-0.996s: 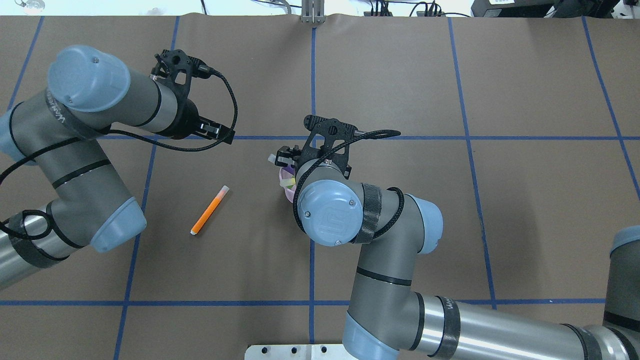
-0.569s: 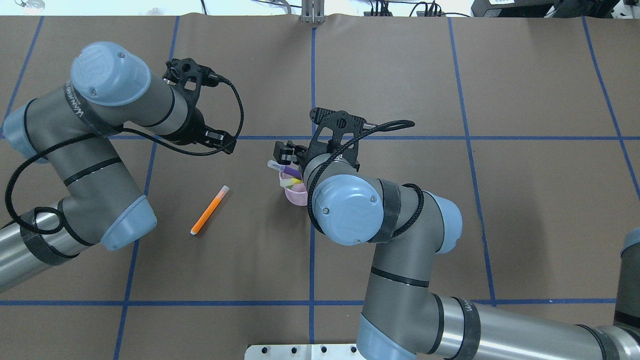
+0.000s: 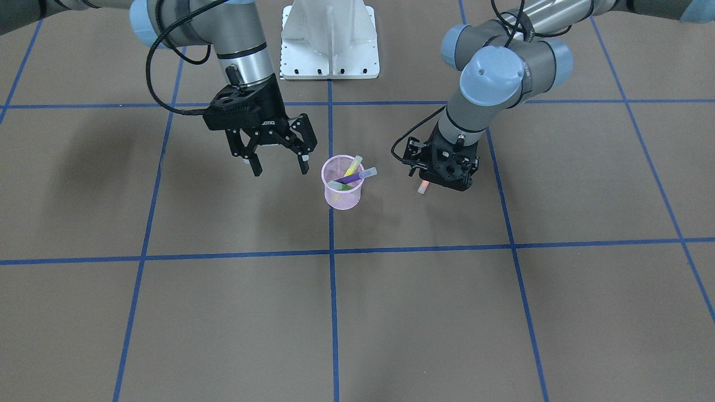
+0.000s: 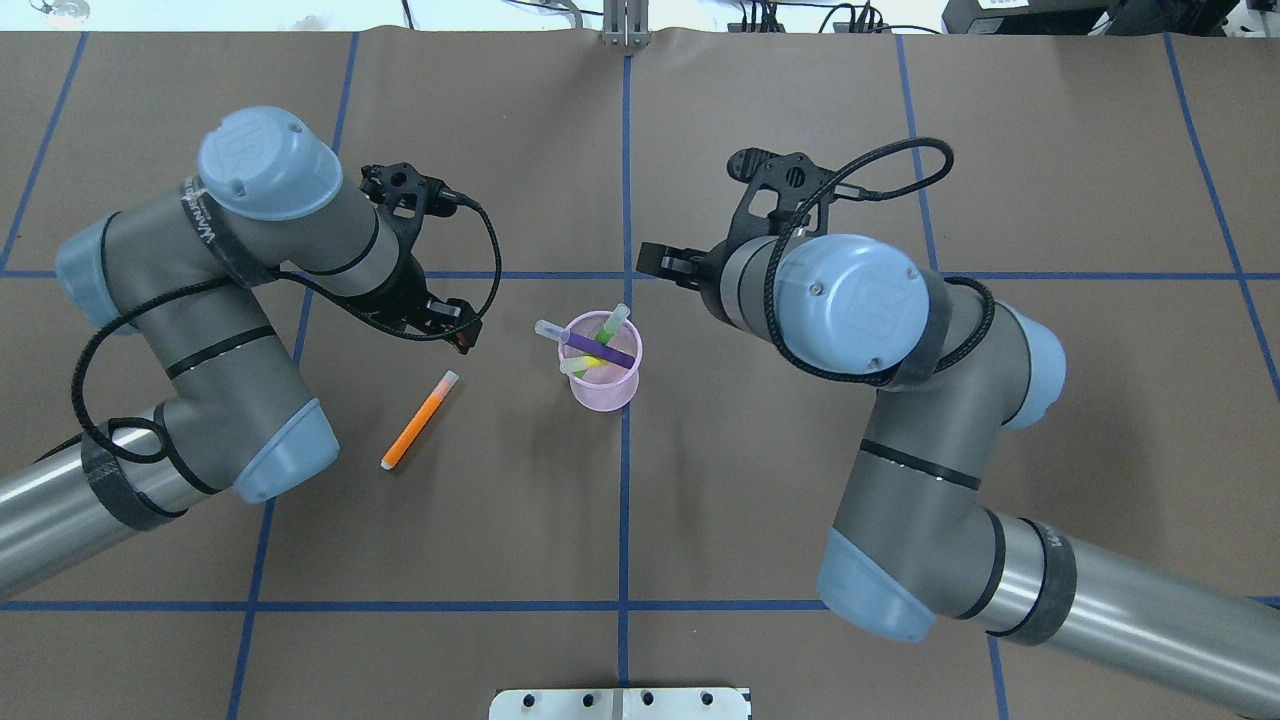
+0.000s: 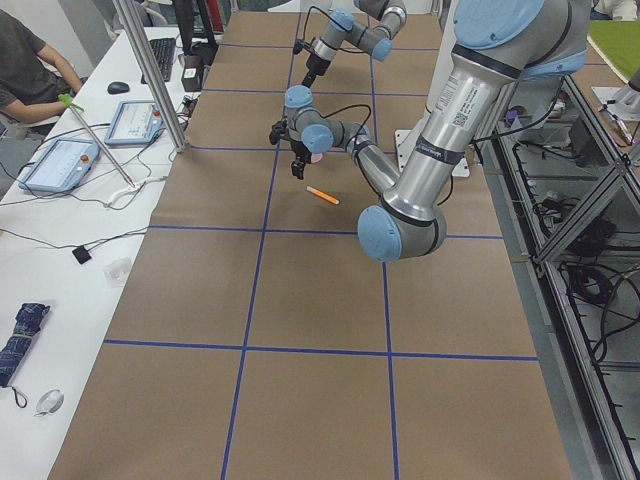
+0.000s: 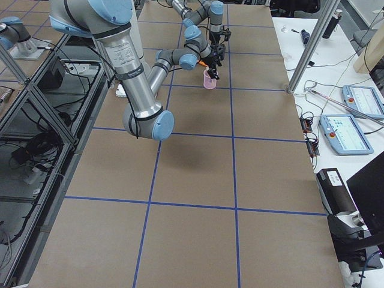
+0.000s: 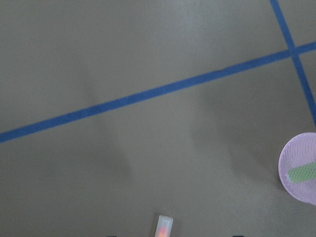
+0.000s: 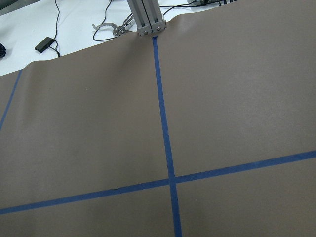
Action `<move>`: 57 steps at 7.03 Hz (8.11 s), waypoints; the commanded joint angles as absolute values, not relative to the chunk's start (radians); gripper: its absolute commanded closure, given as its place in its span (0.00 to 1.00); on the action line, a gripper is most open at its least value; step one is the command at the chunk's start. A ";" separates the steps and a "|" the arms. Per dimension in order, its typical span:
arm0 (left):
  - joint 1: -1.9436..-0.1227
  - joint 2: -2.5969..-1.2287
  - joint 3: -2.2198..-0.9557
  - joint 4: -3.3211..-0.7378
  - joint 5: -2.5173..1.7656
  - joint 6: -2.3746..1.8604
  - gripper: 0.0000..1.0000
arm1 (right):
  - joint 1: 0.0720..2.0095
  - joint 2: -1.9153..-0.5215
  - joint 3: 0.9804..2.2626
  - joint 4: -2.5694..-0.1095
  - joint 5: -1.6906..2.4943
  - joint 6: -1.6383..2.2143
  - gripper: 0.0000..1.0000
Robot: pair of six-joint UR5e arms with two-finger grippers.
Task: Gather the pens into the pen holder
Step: 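Withdraw the right gripper while the left gripper reaches the orange marker, then lower the left gripper and grasp the orange marker, then lift the orange marker and carry it over the pink cup, then lower the orange marker into the pink cup and open the left gripper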
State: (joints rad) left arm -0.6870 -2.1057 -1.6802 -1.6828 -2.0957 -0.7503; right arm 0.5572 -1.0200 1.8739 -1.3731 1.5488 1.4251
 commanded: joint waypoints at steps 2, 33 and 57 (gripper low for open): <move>-0.669 -2.114 -1.645 -1.586 -2.129 -0.507 0.25 | 0.684 -1.103 1.881 -1.374 1.762 1.272 0.00; -0.623 -2.427 -1.587 -1.836 -1.847 -0.836 1.00 | 0.755 -1.114 1.879 -1.359 1.795 1.273 0.00; -0.799 -2.026 -1.842 -1.896 -2.081 -0.793 0.01 | 0.882 -1.236 1.885 -1.359 1.975 1.110 0.00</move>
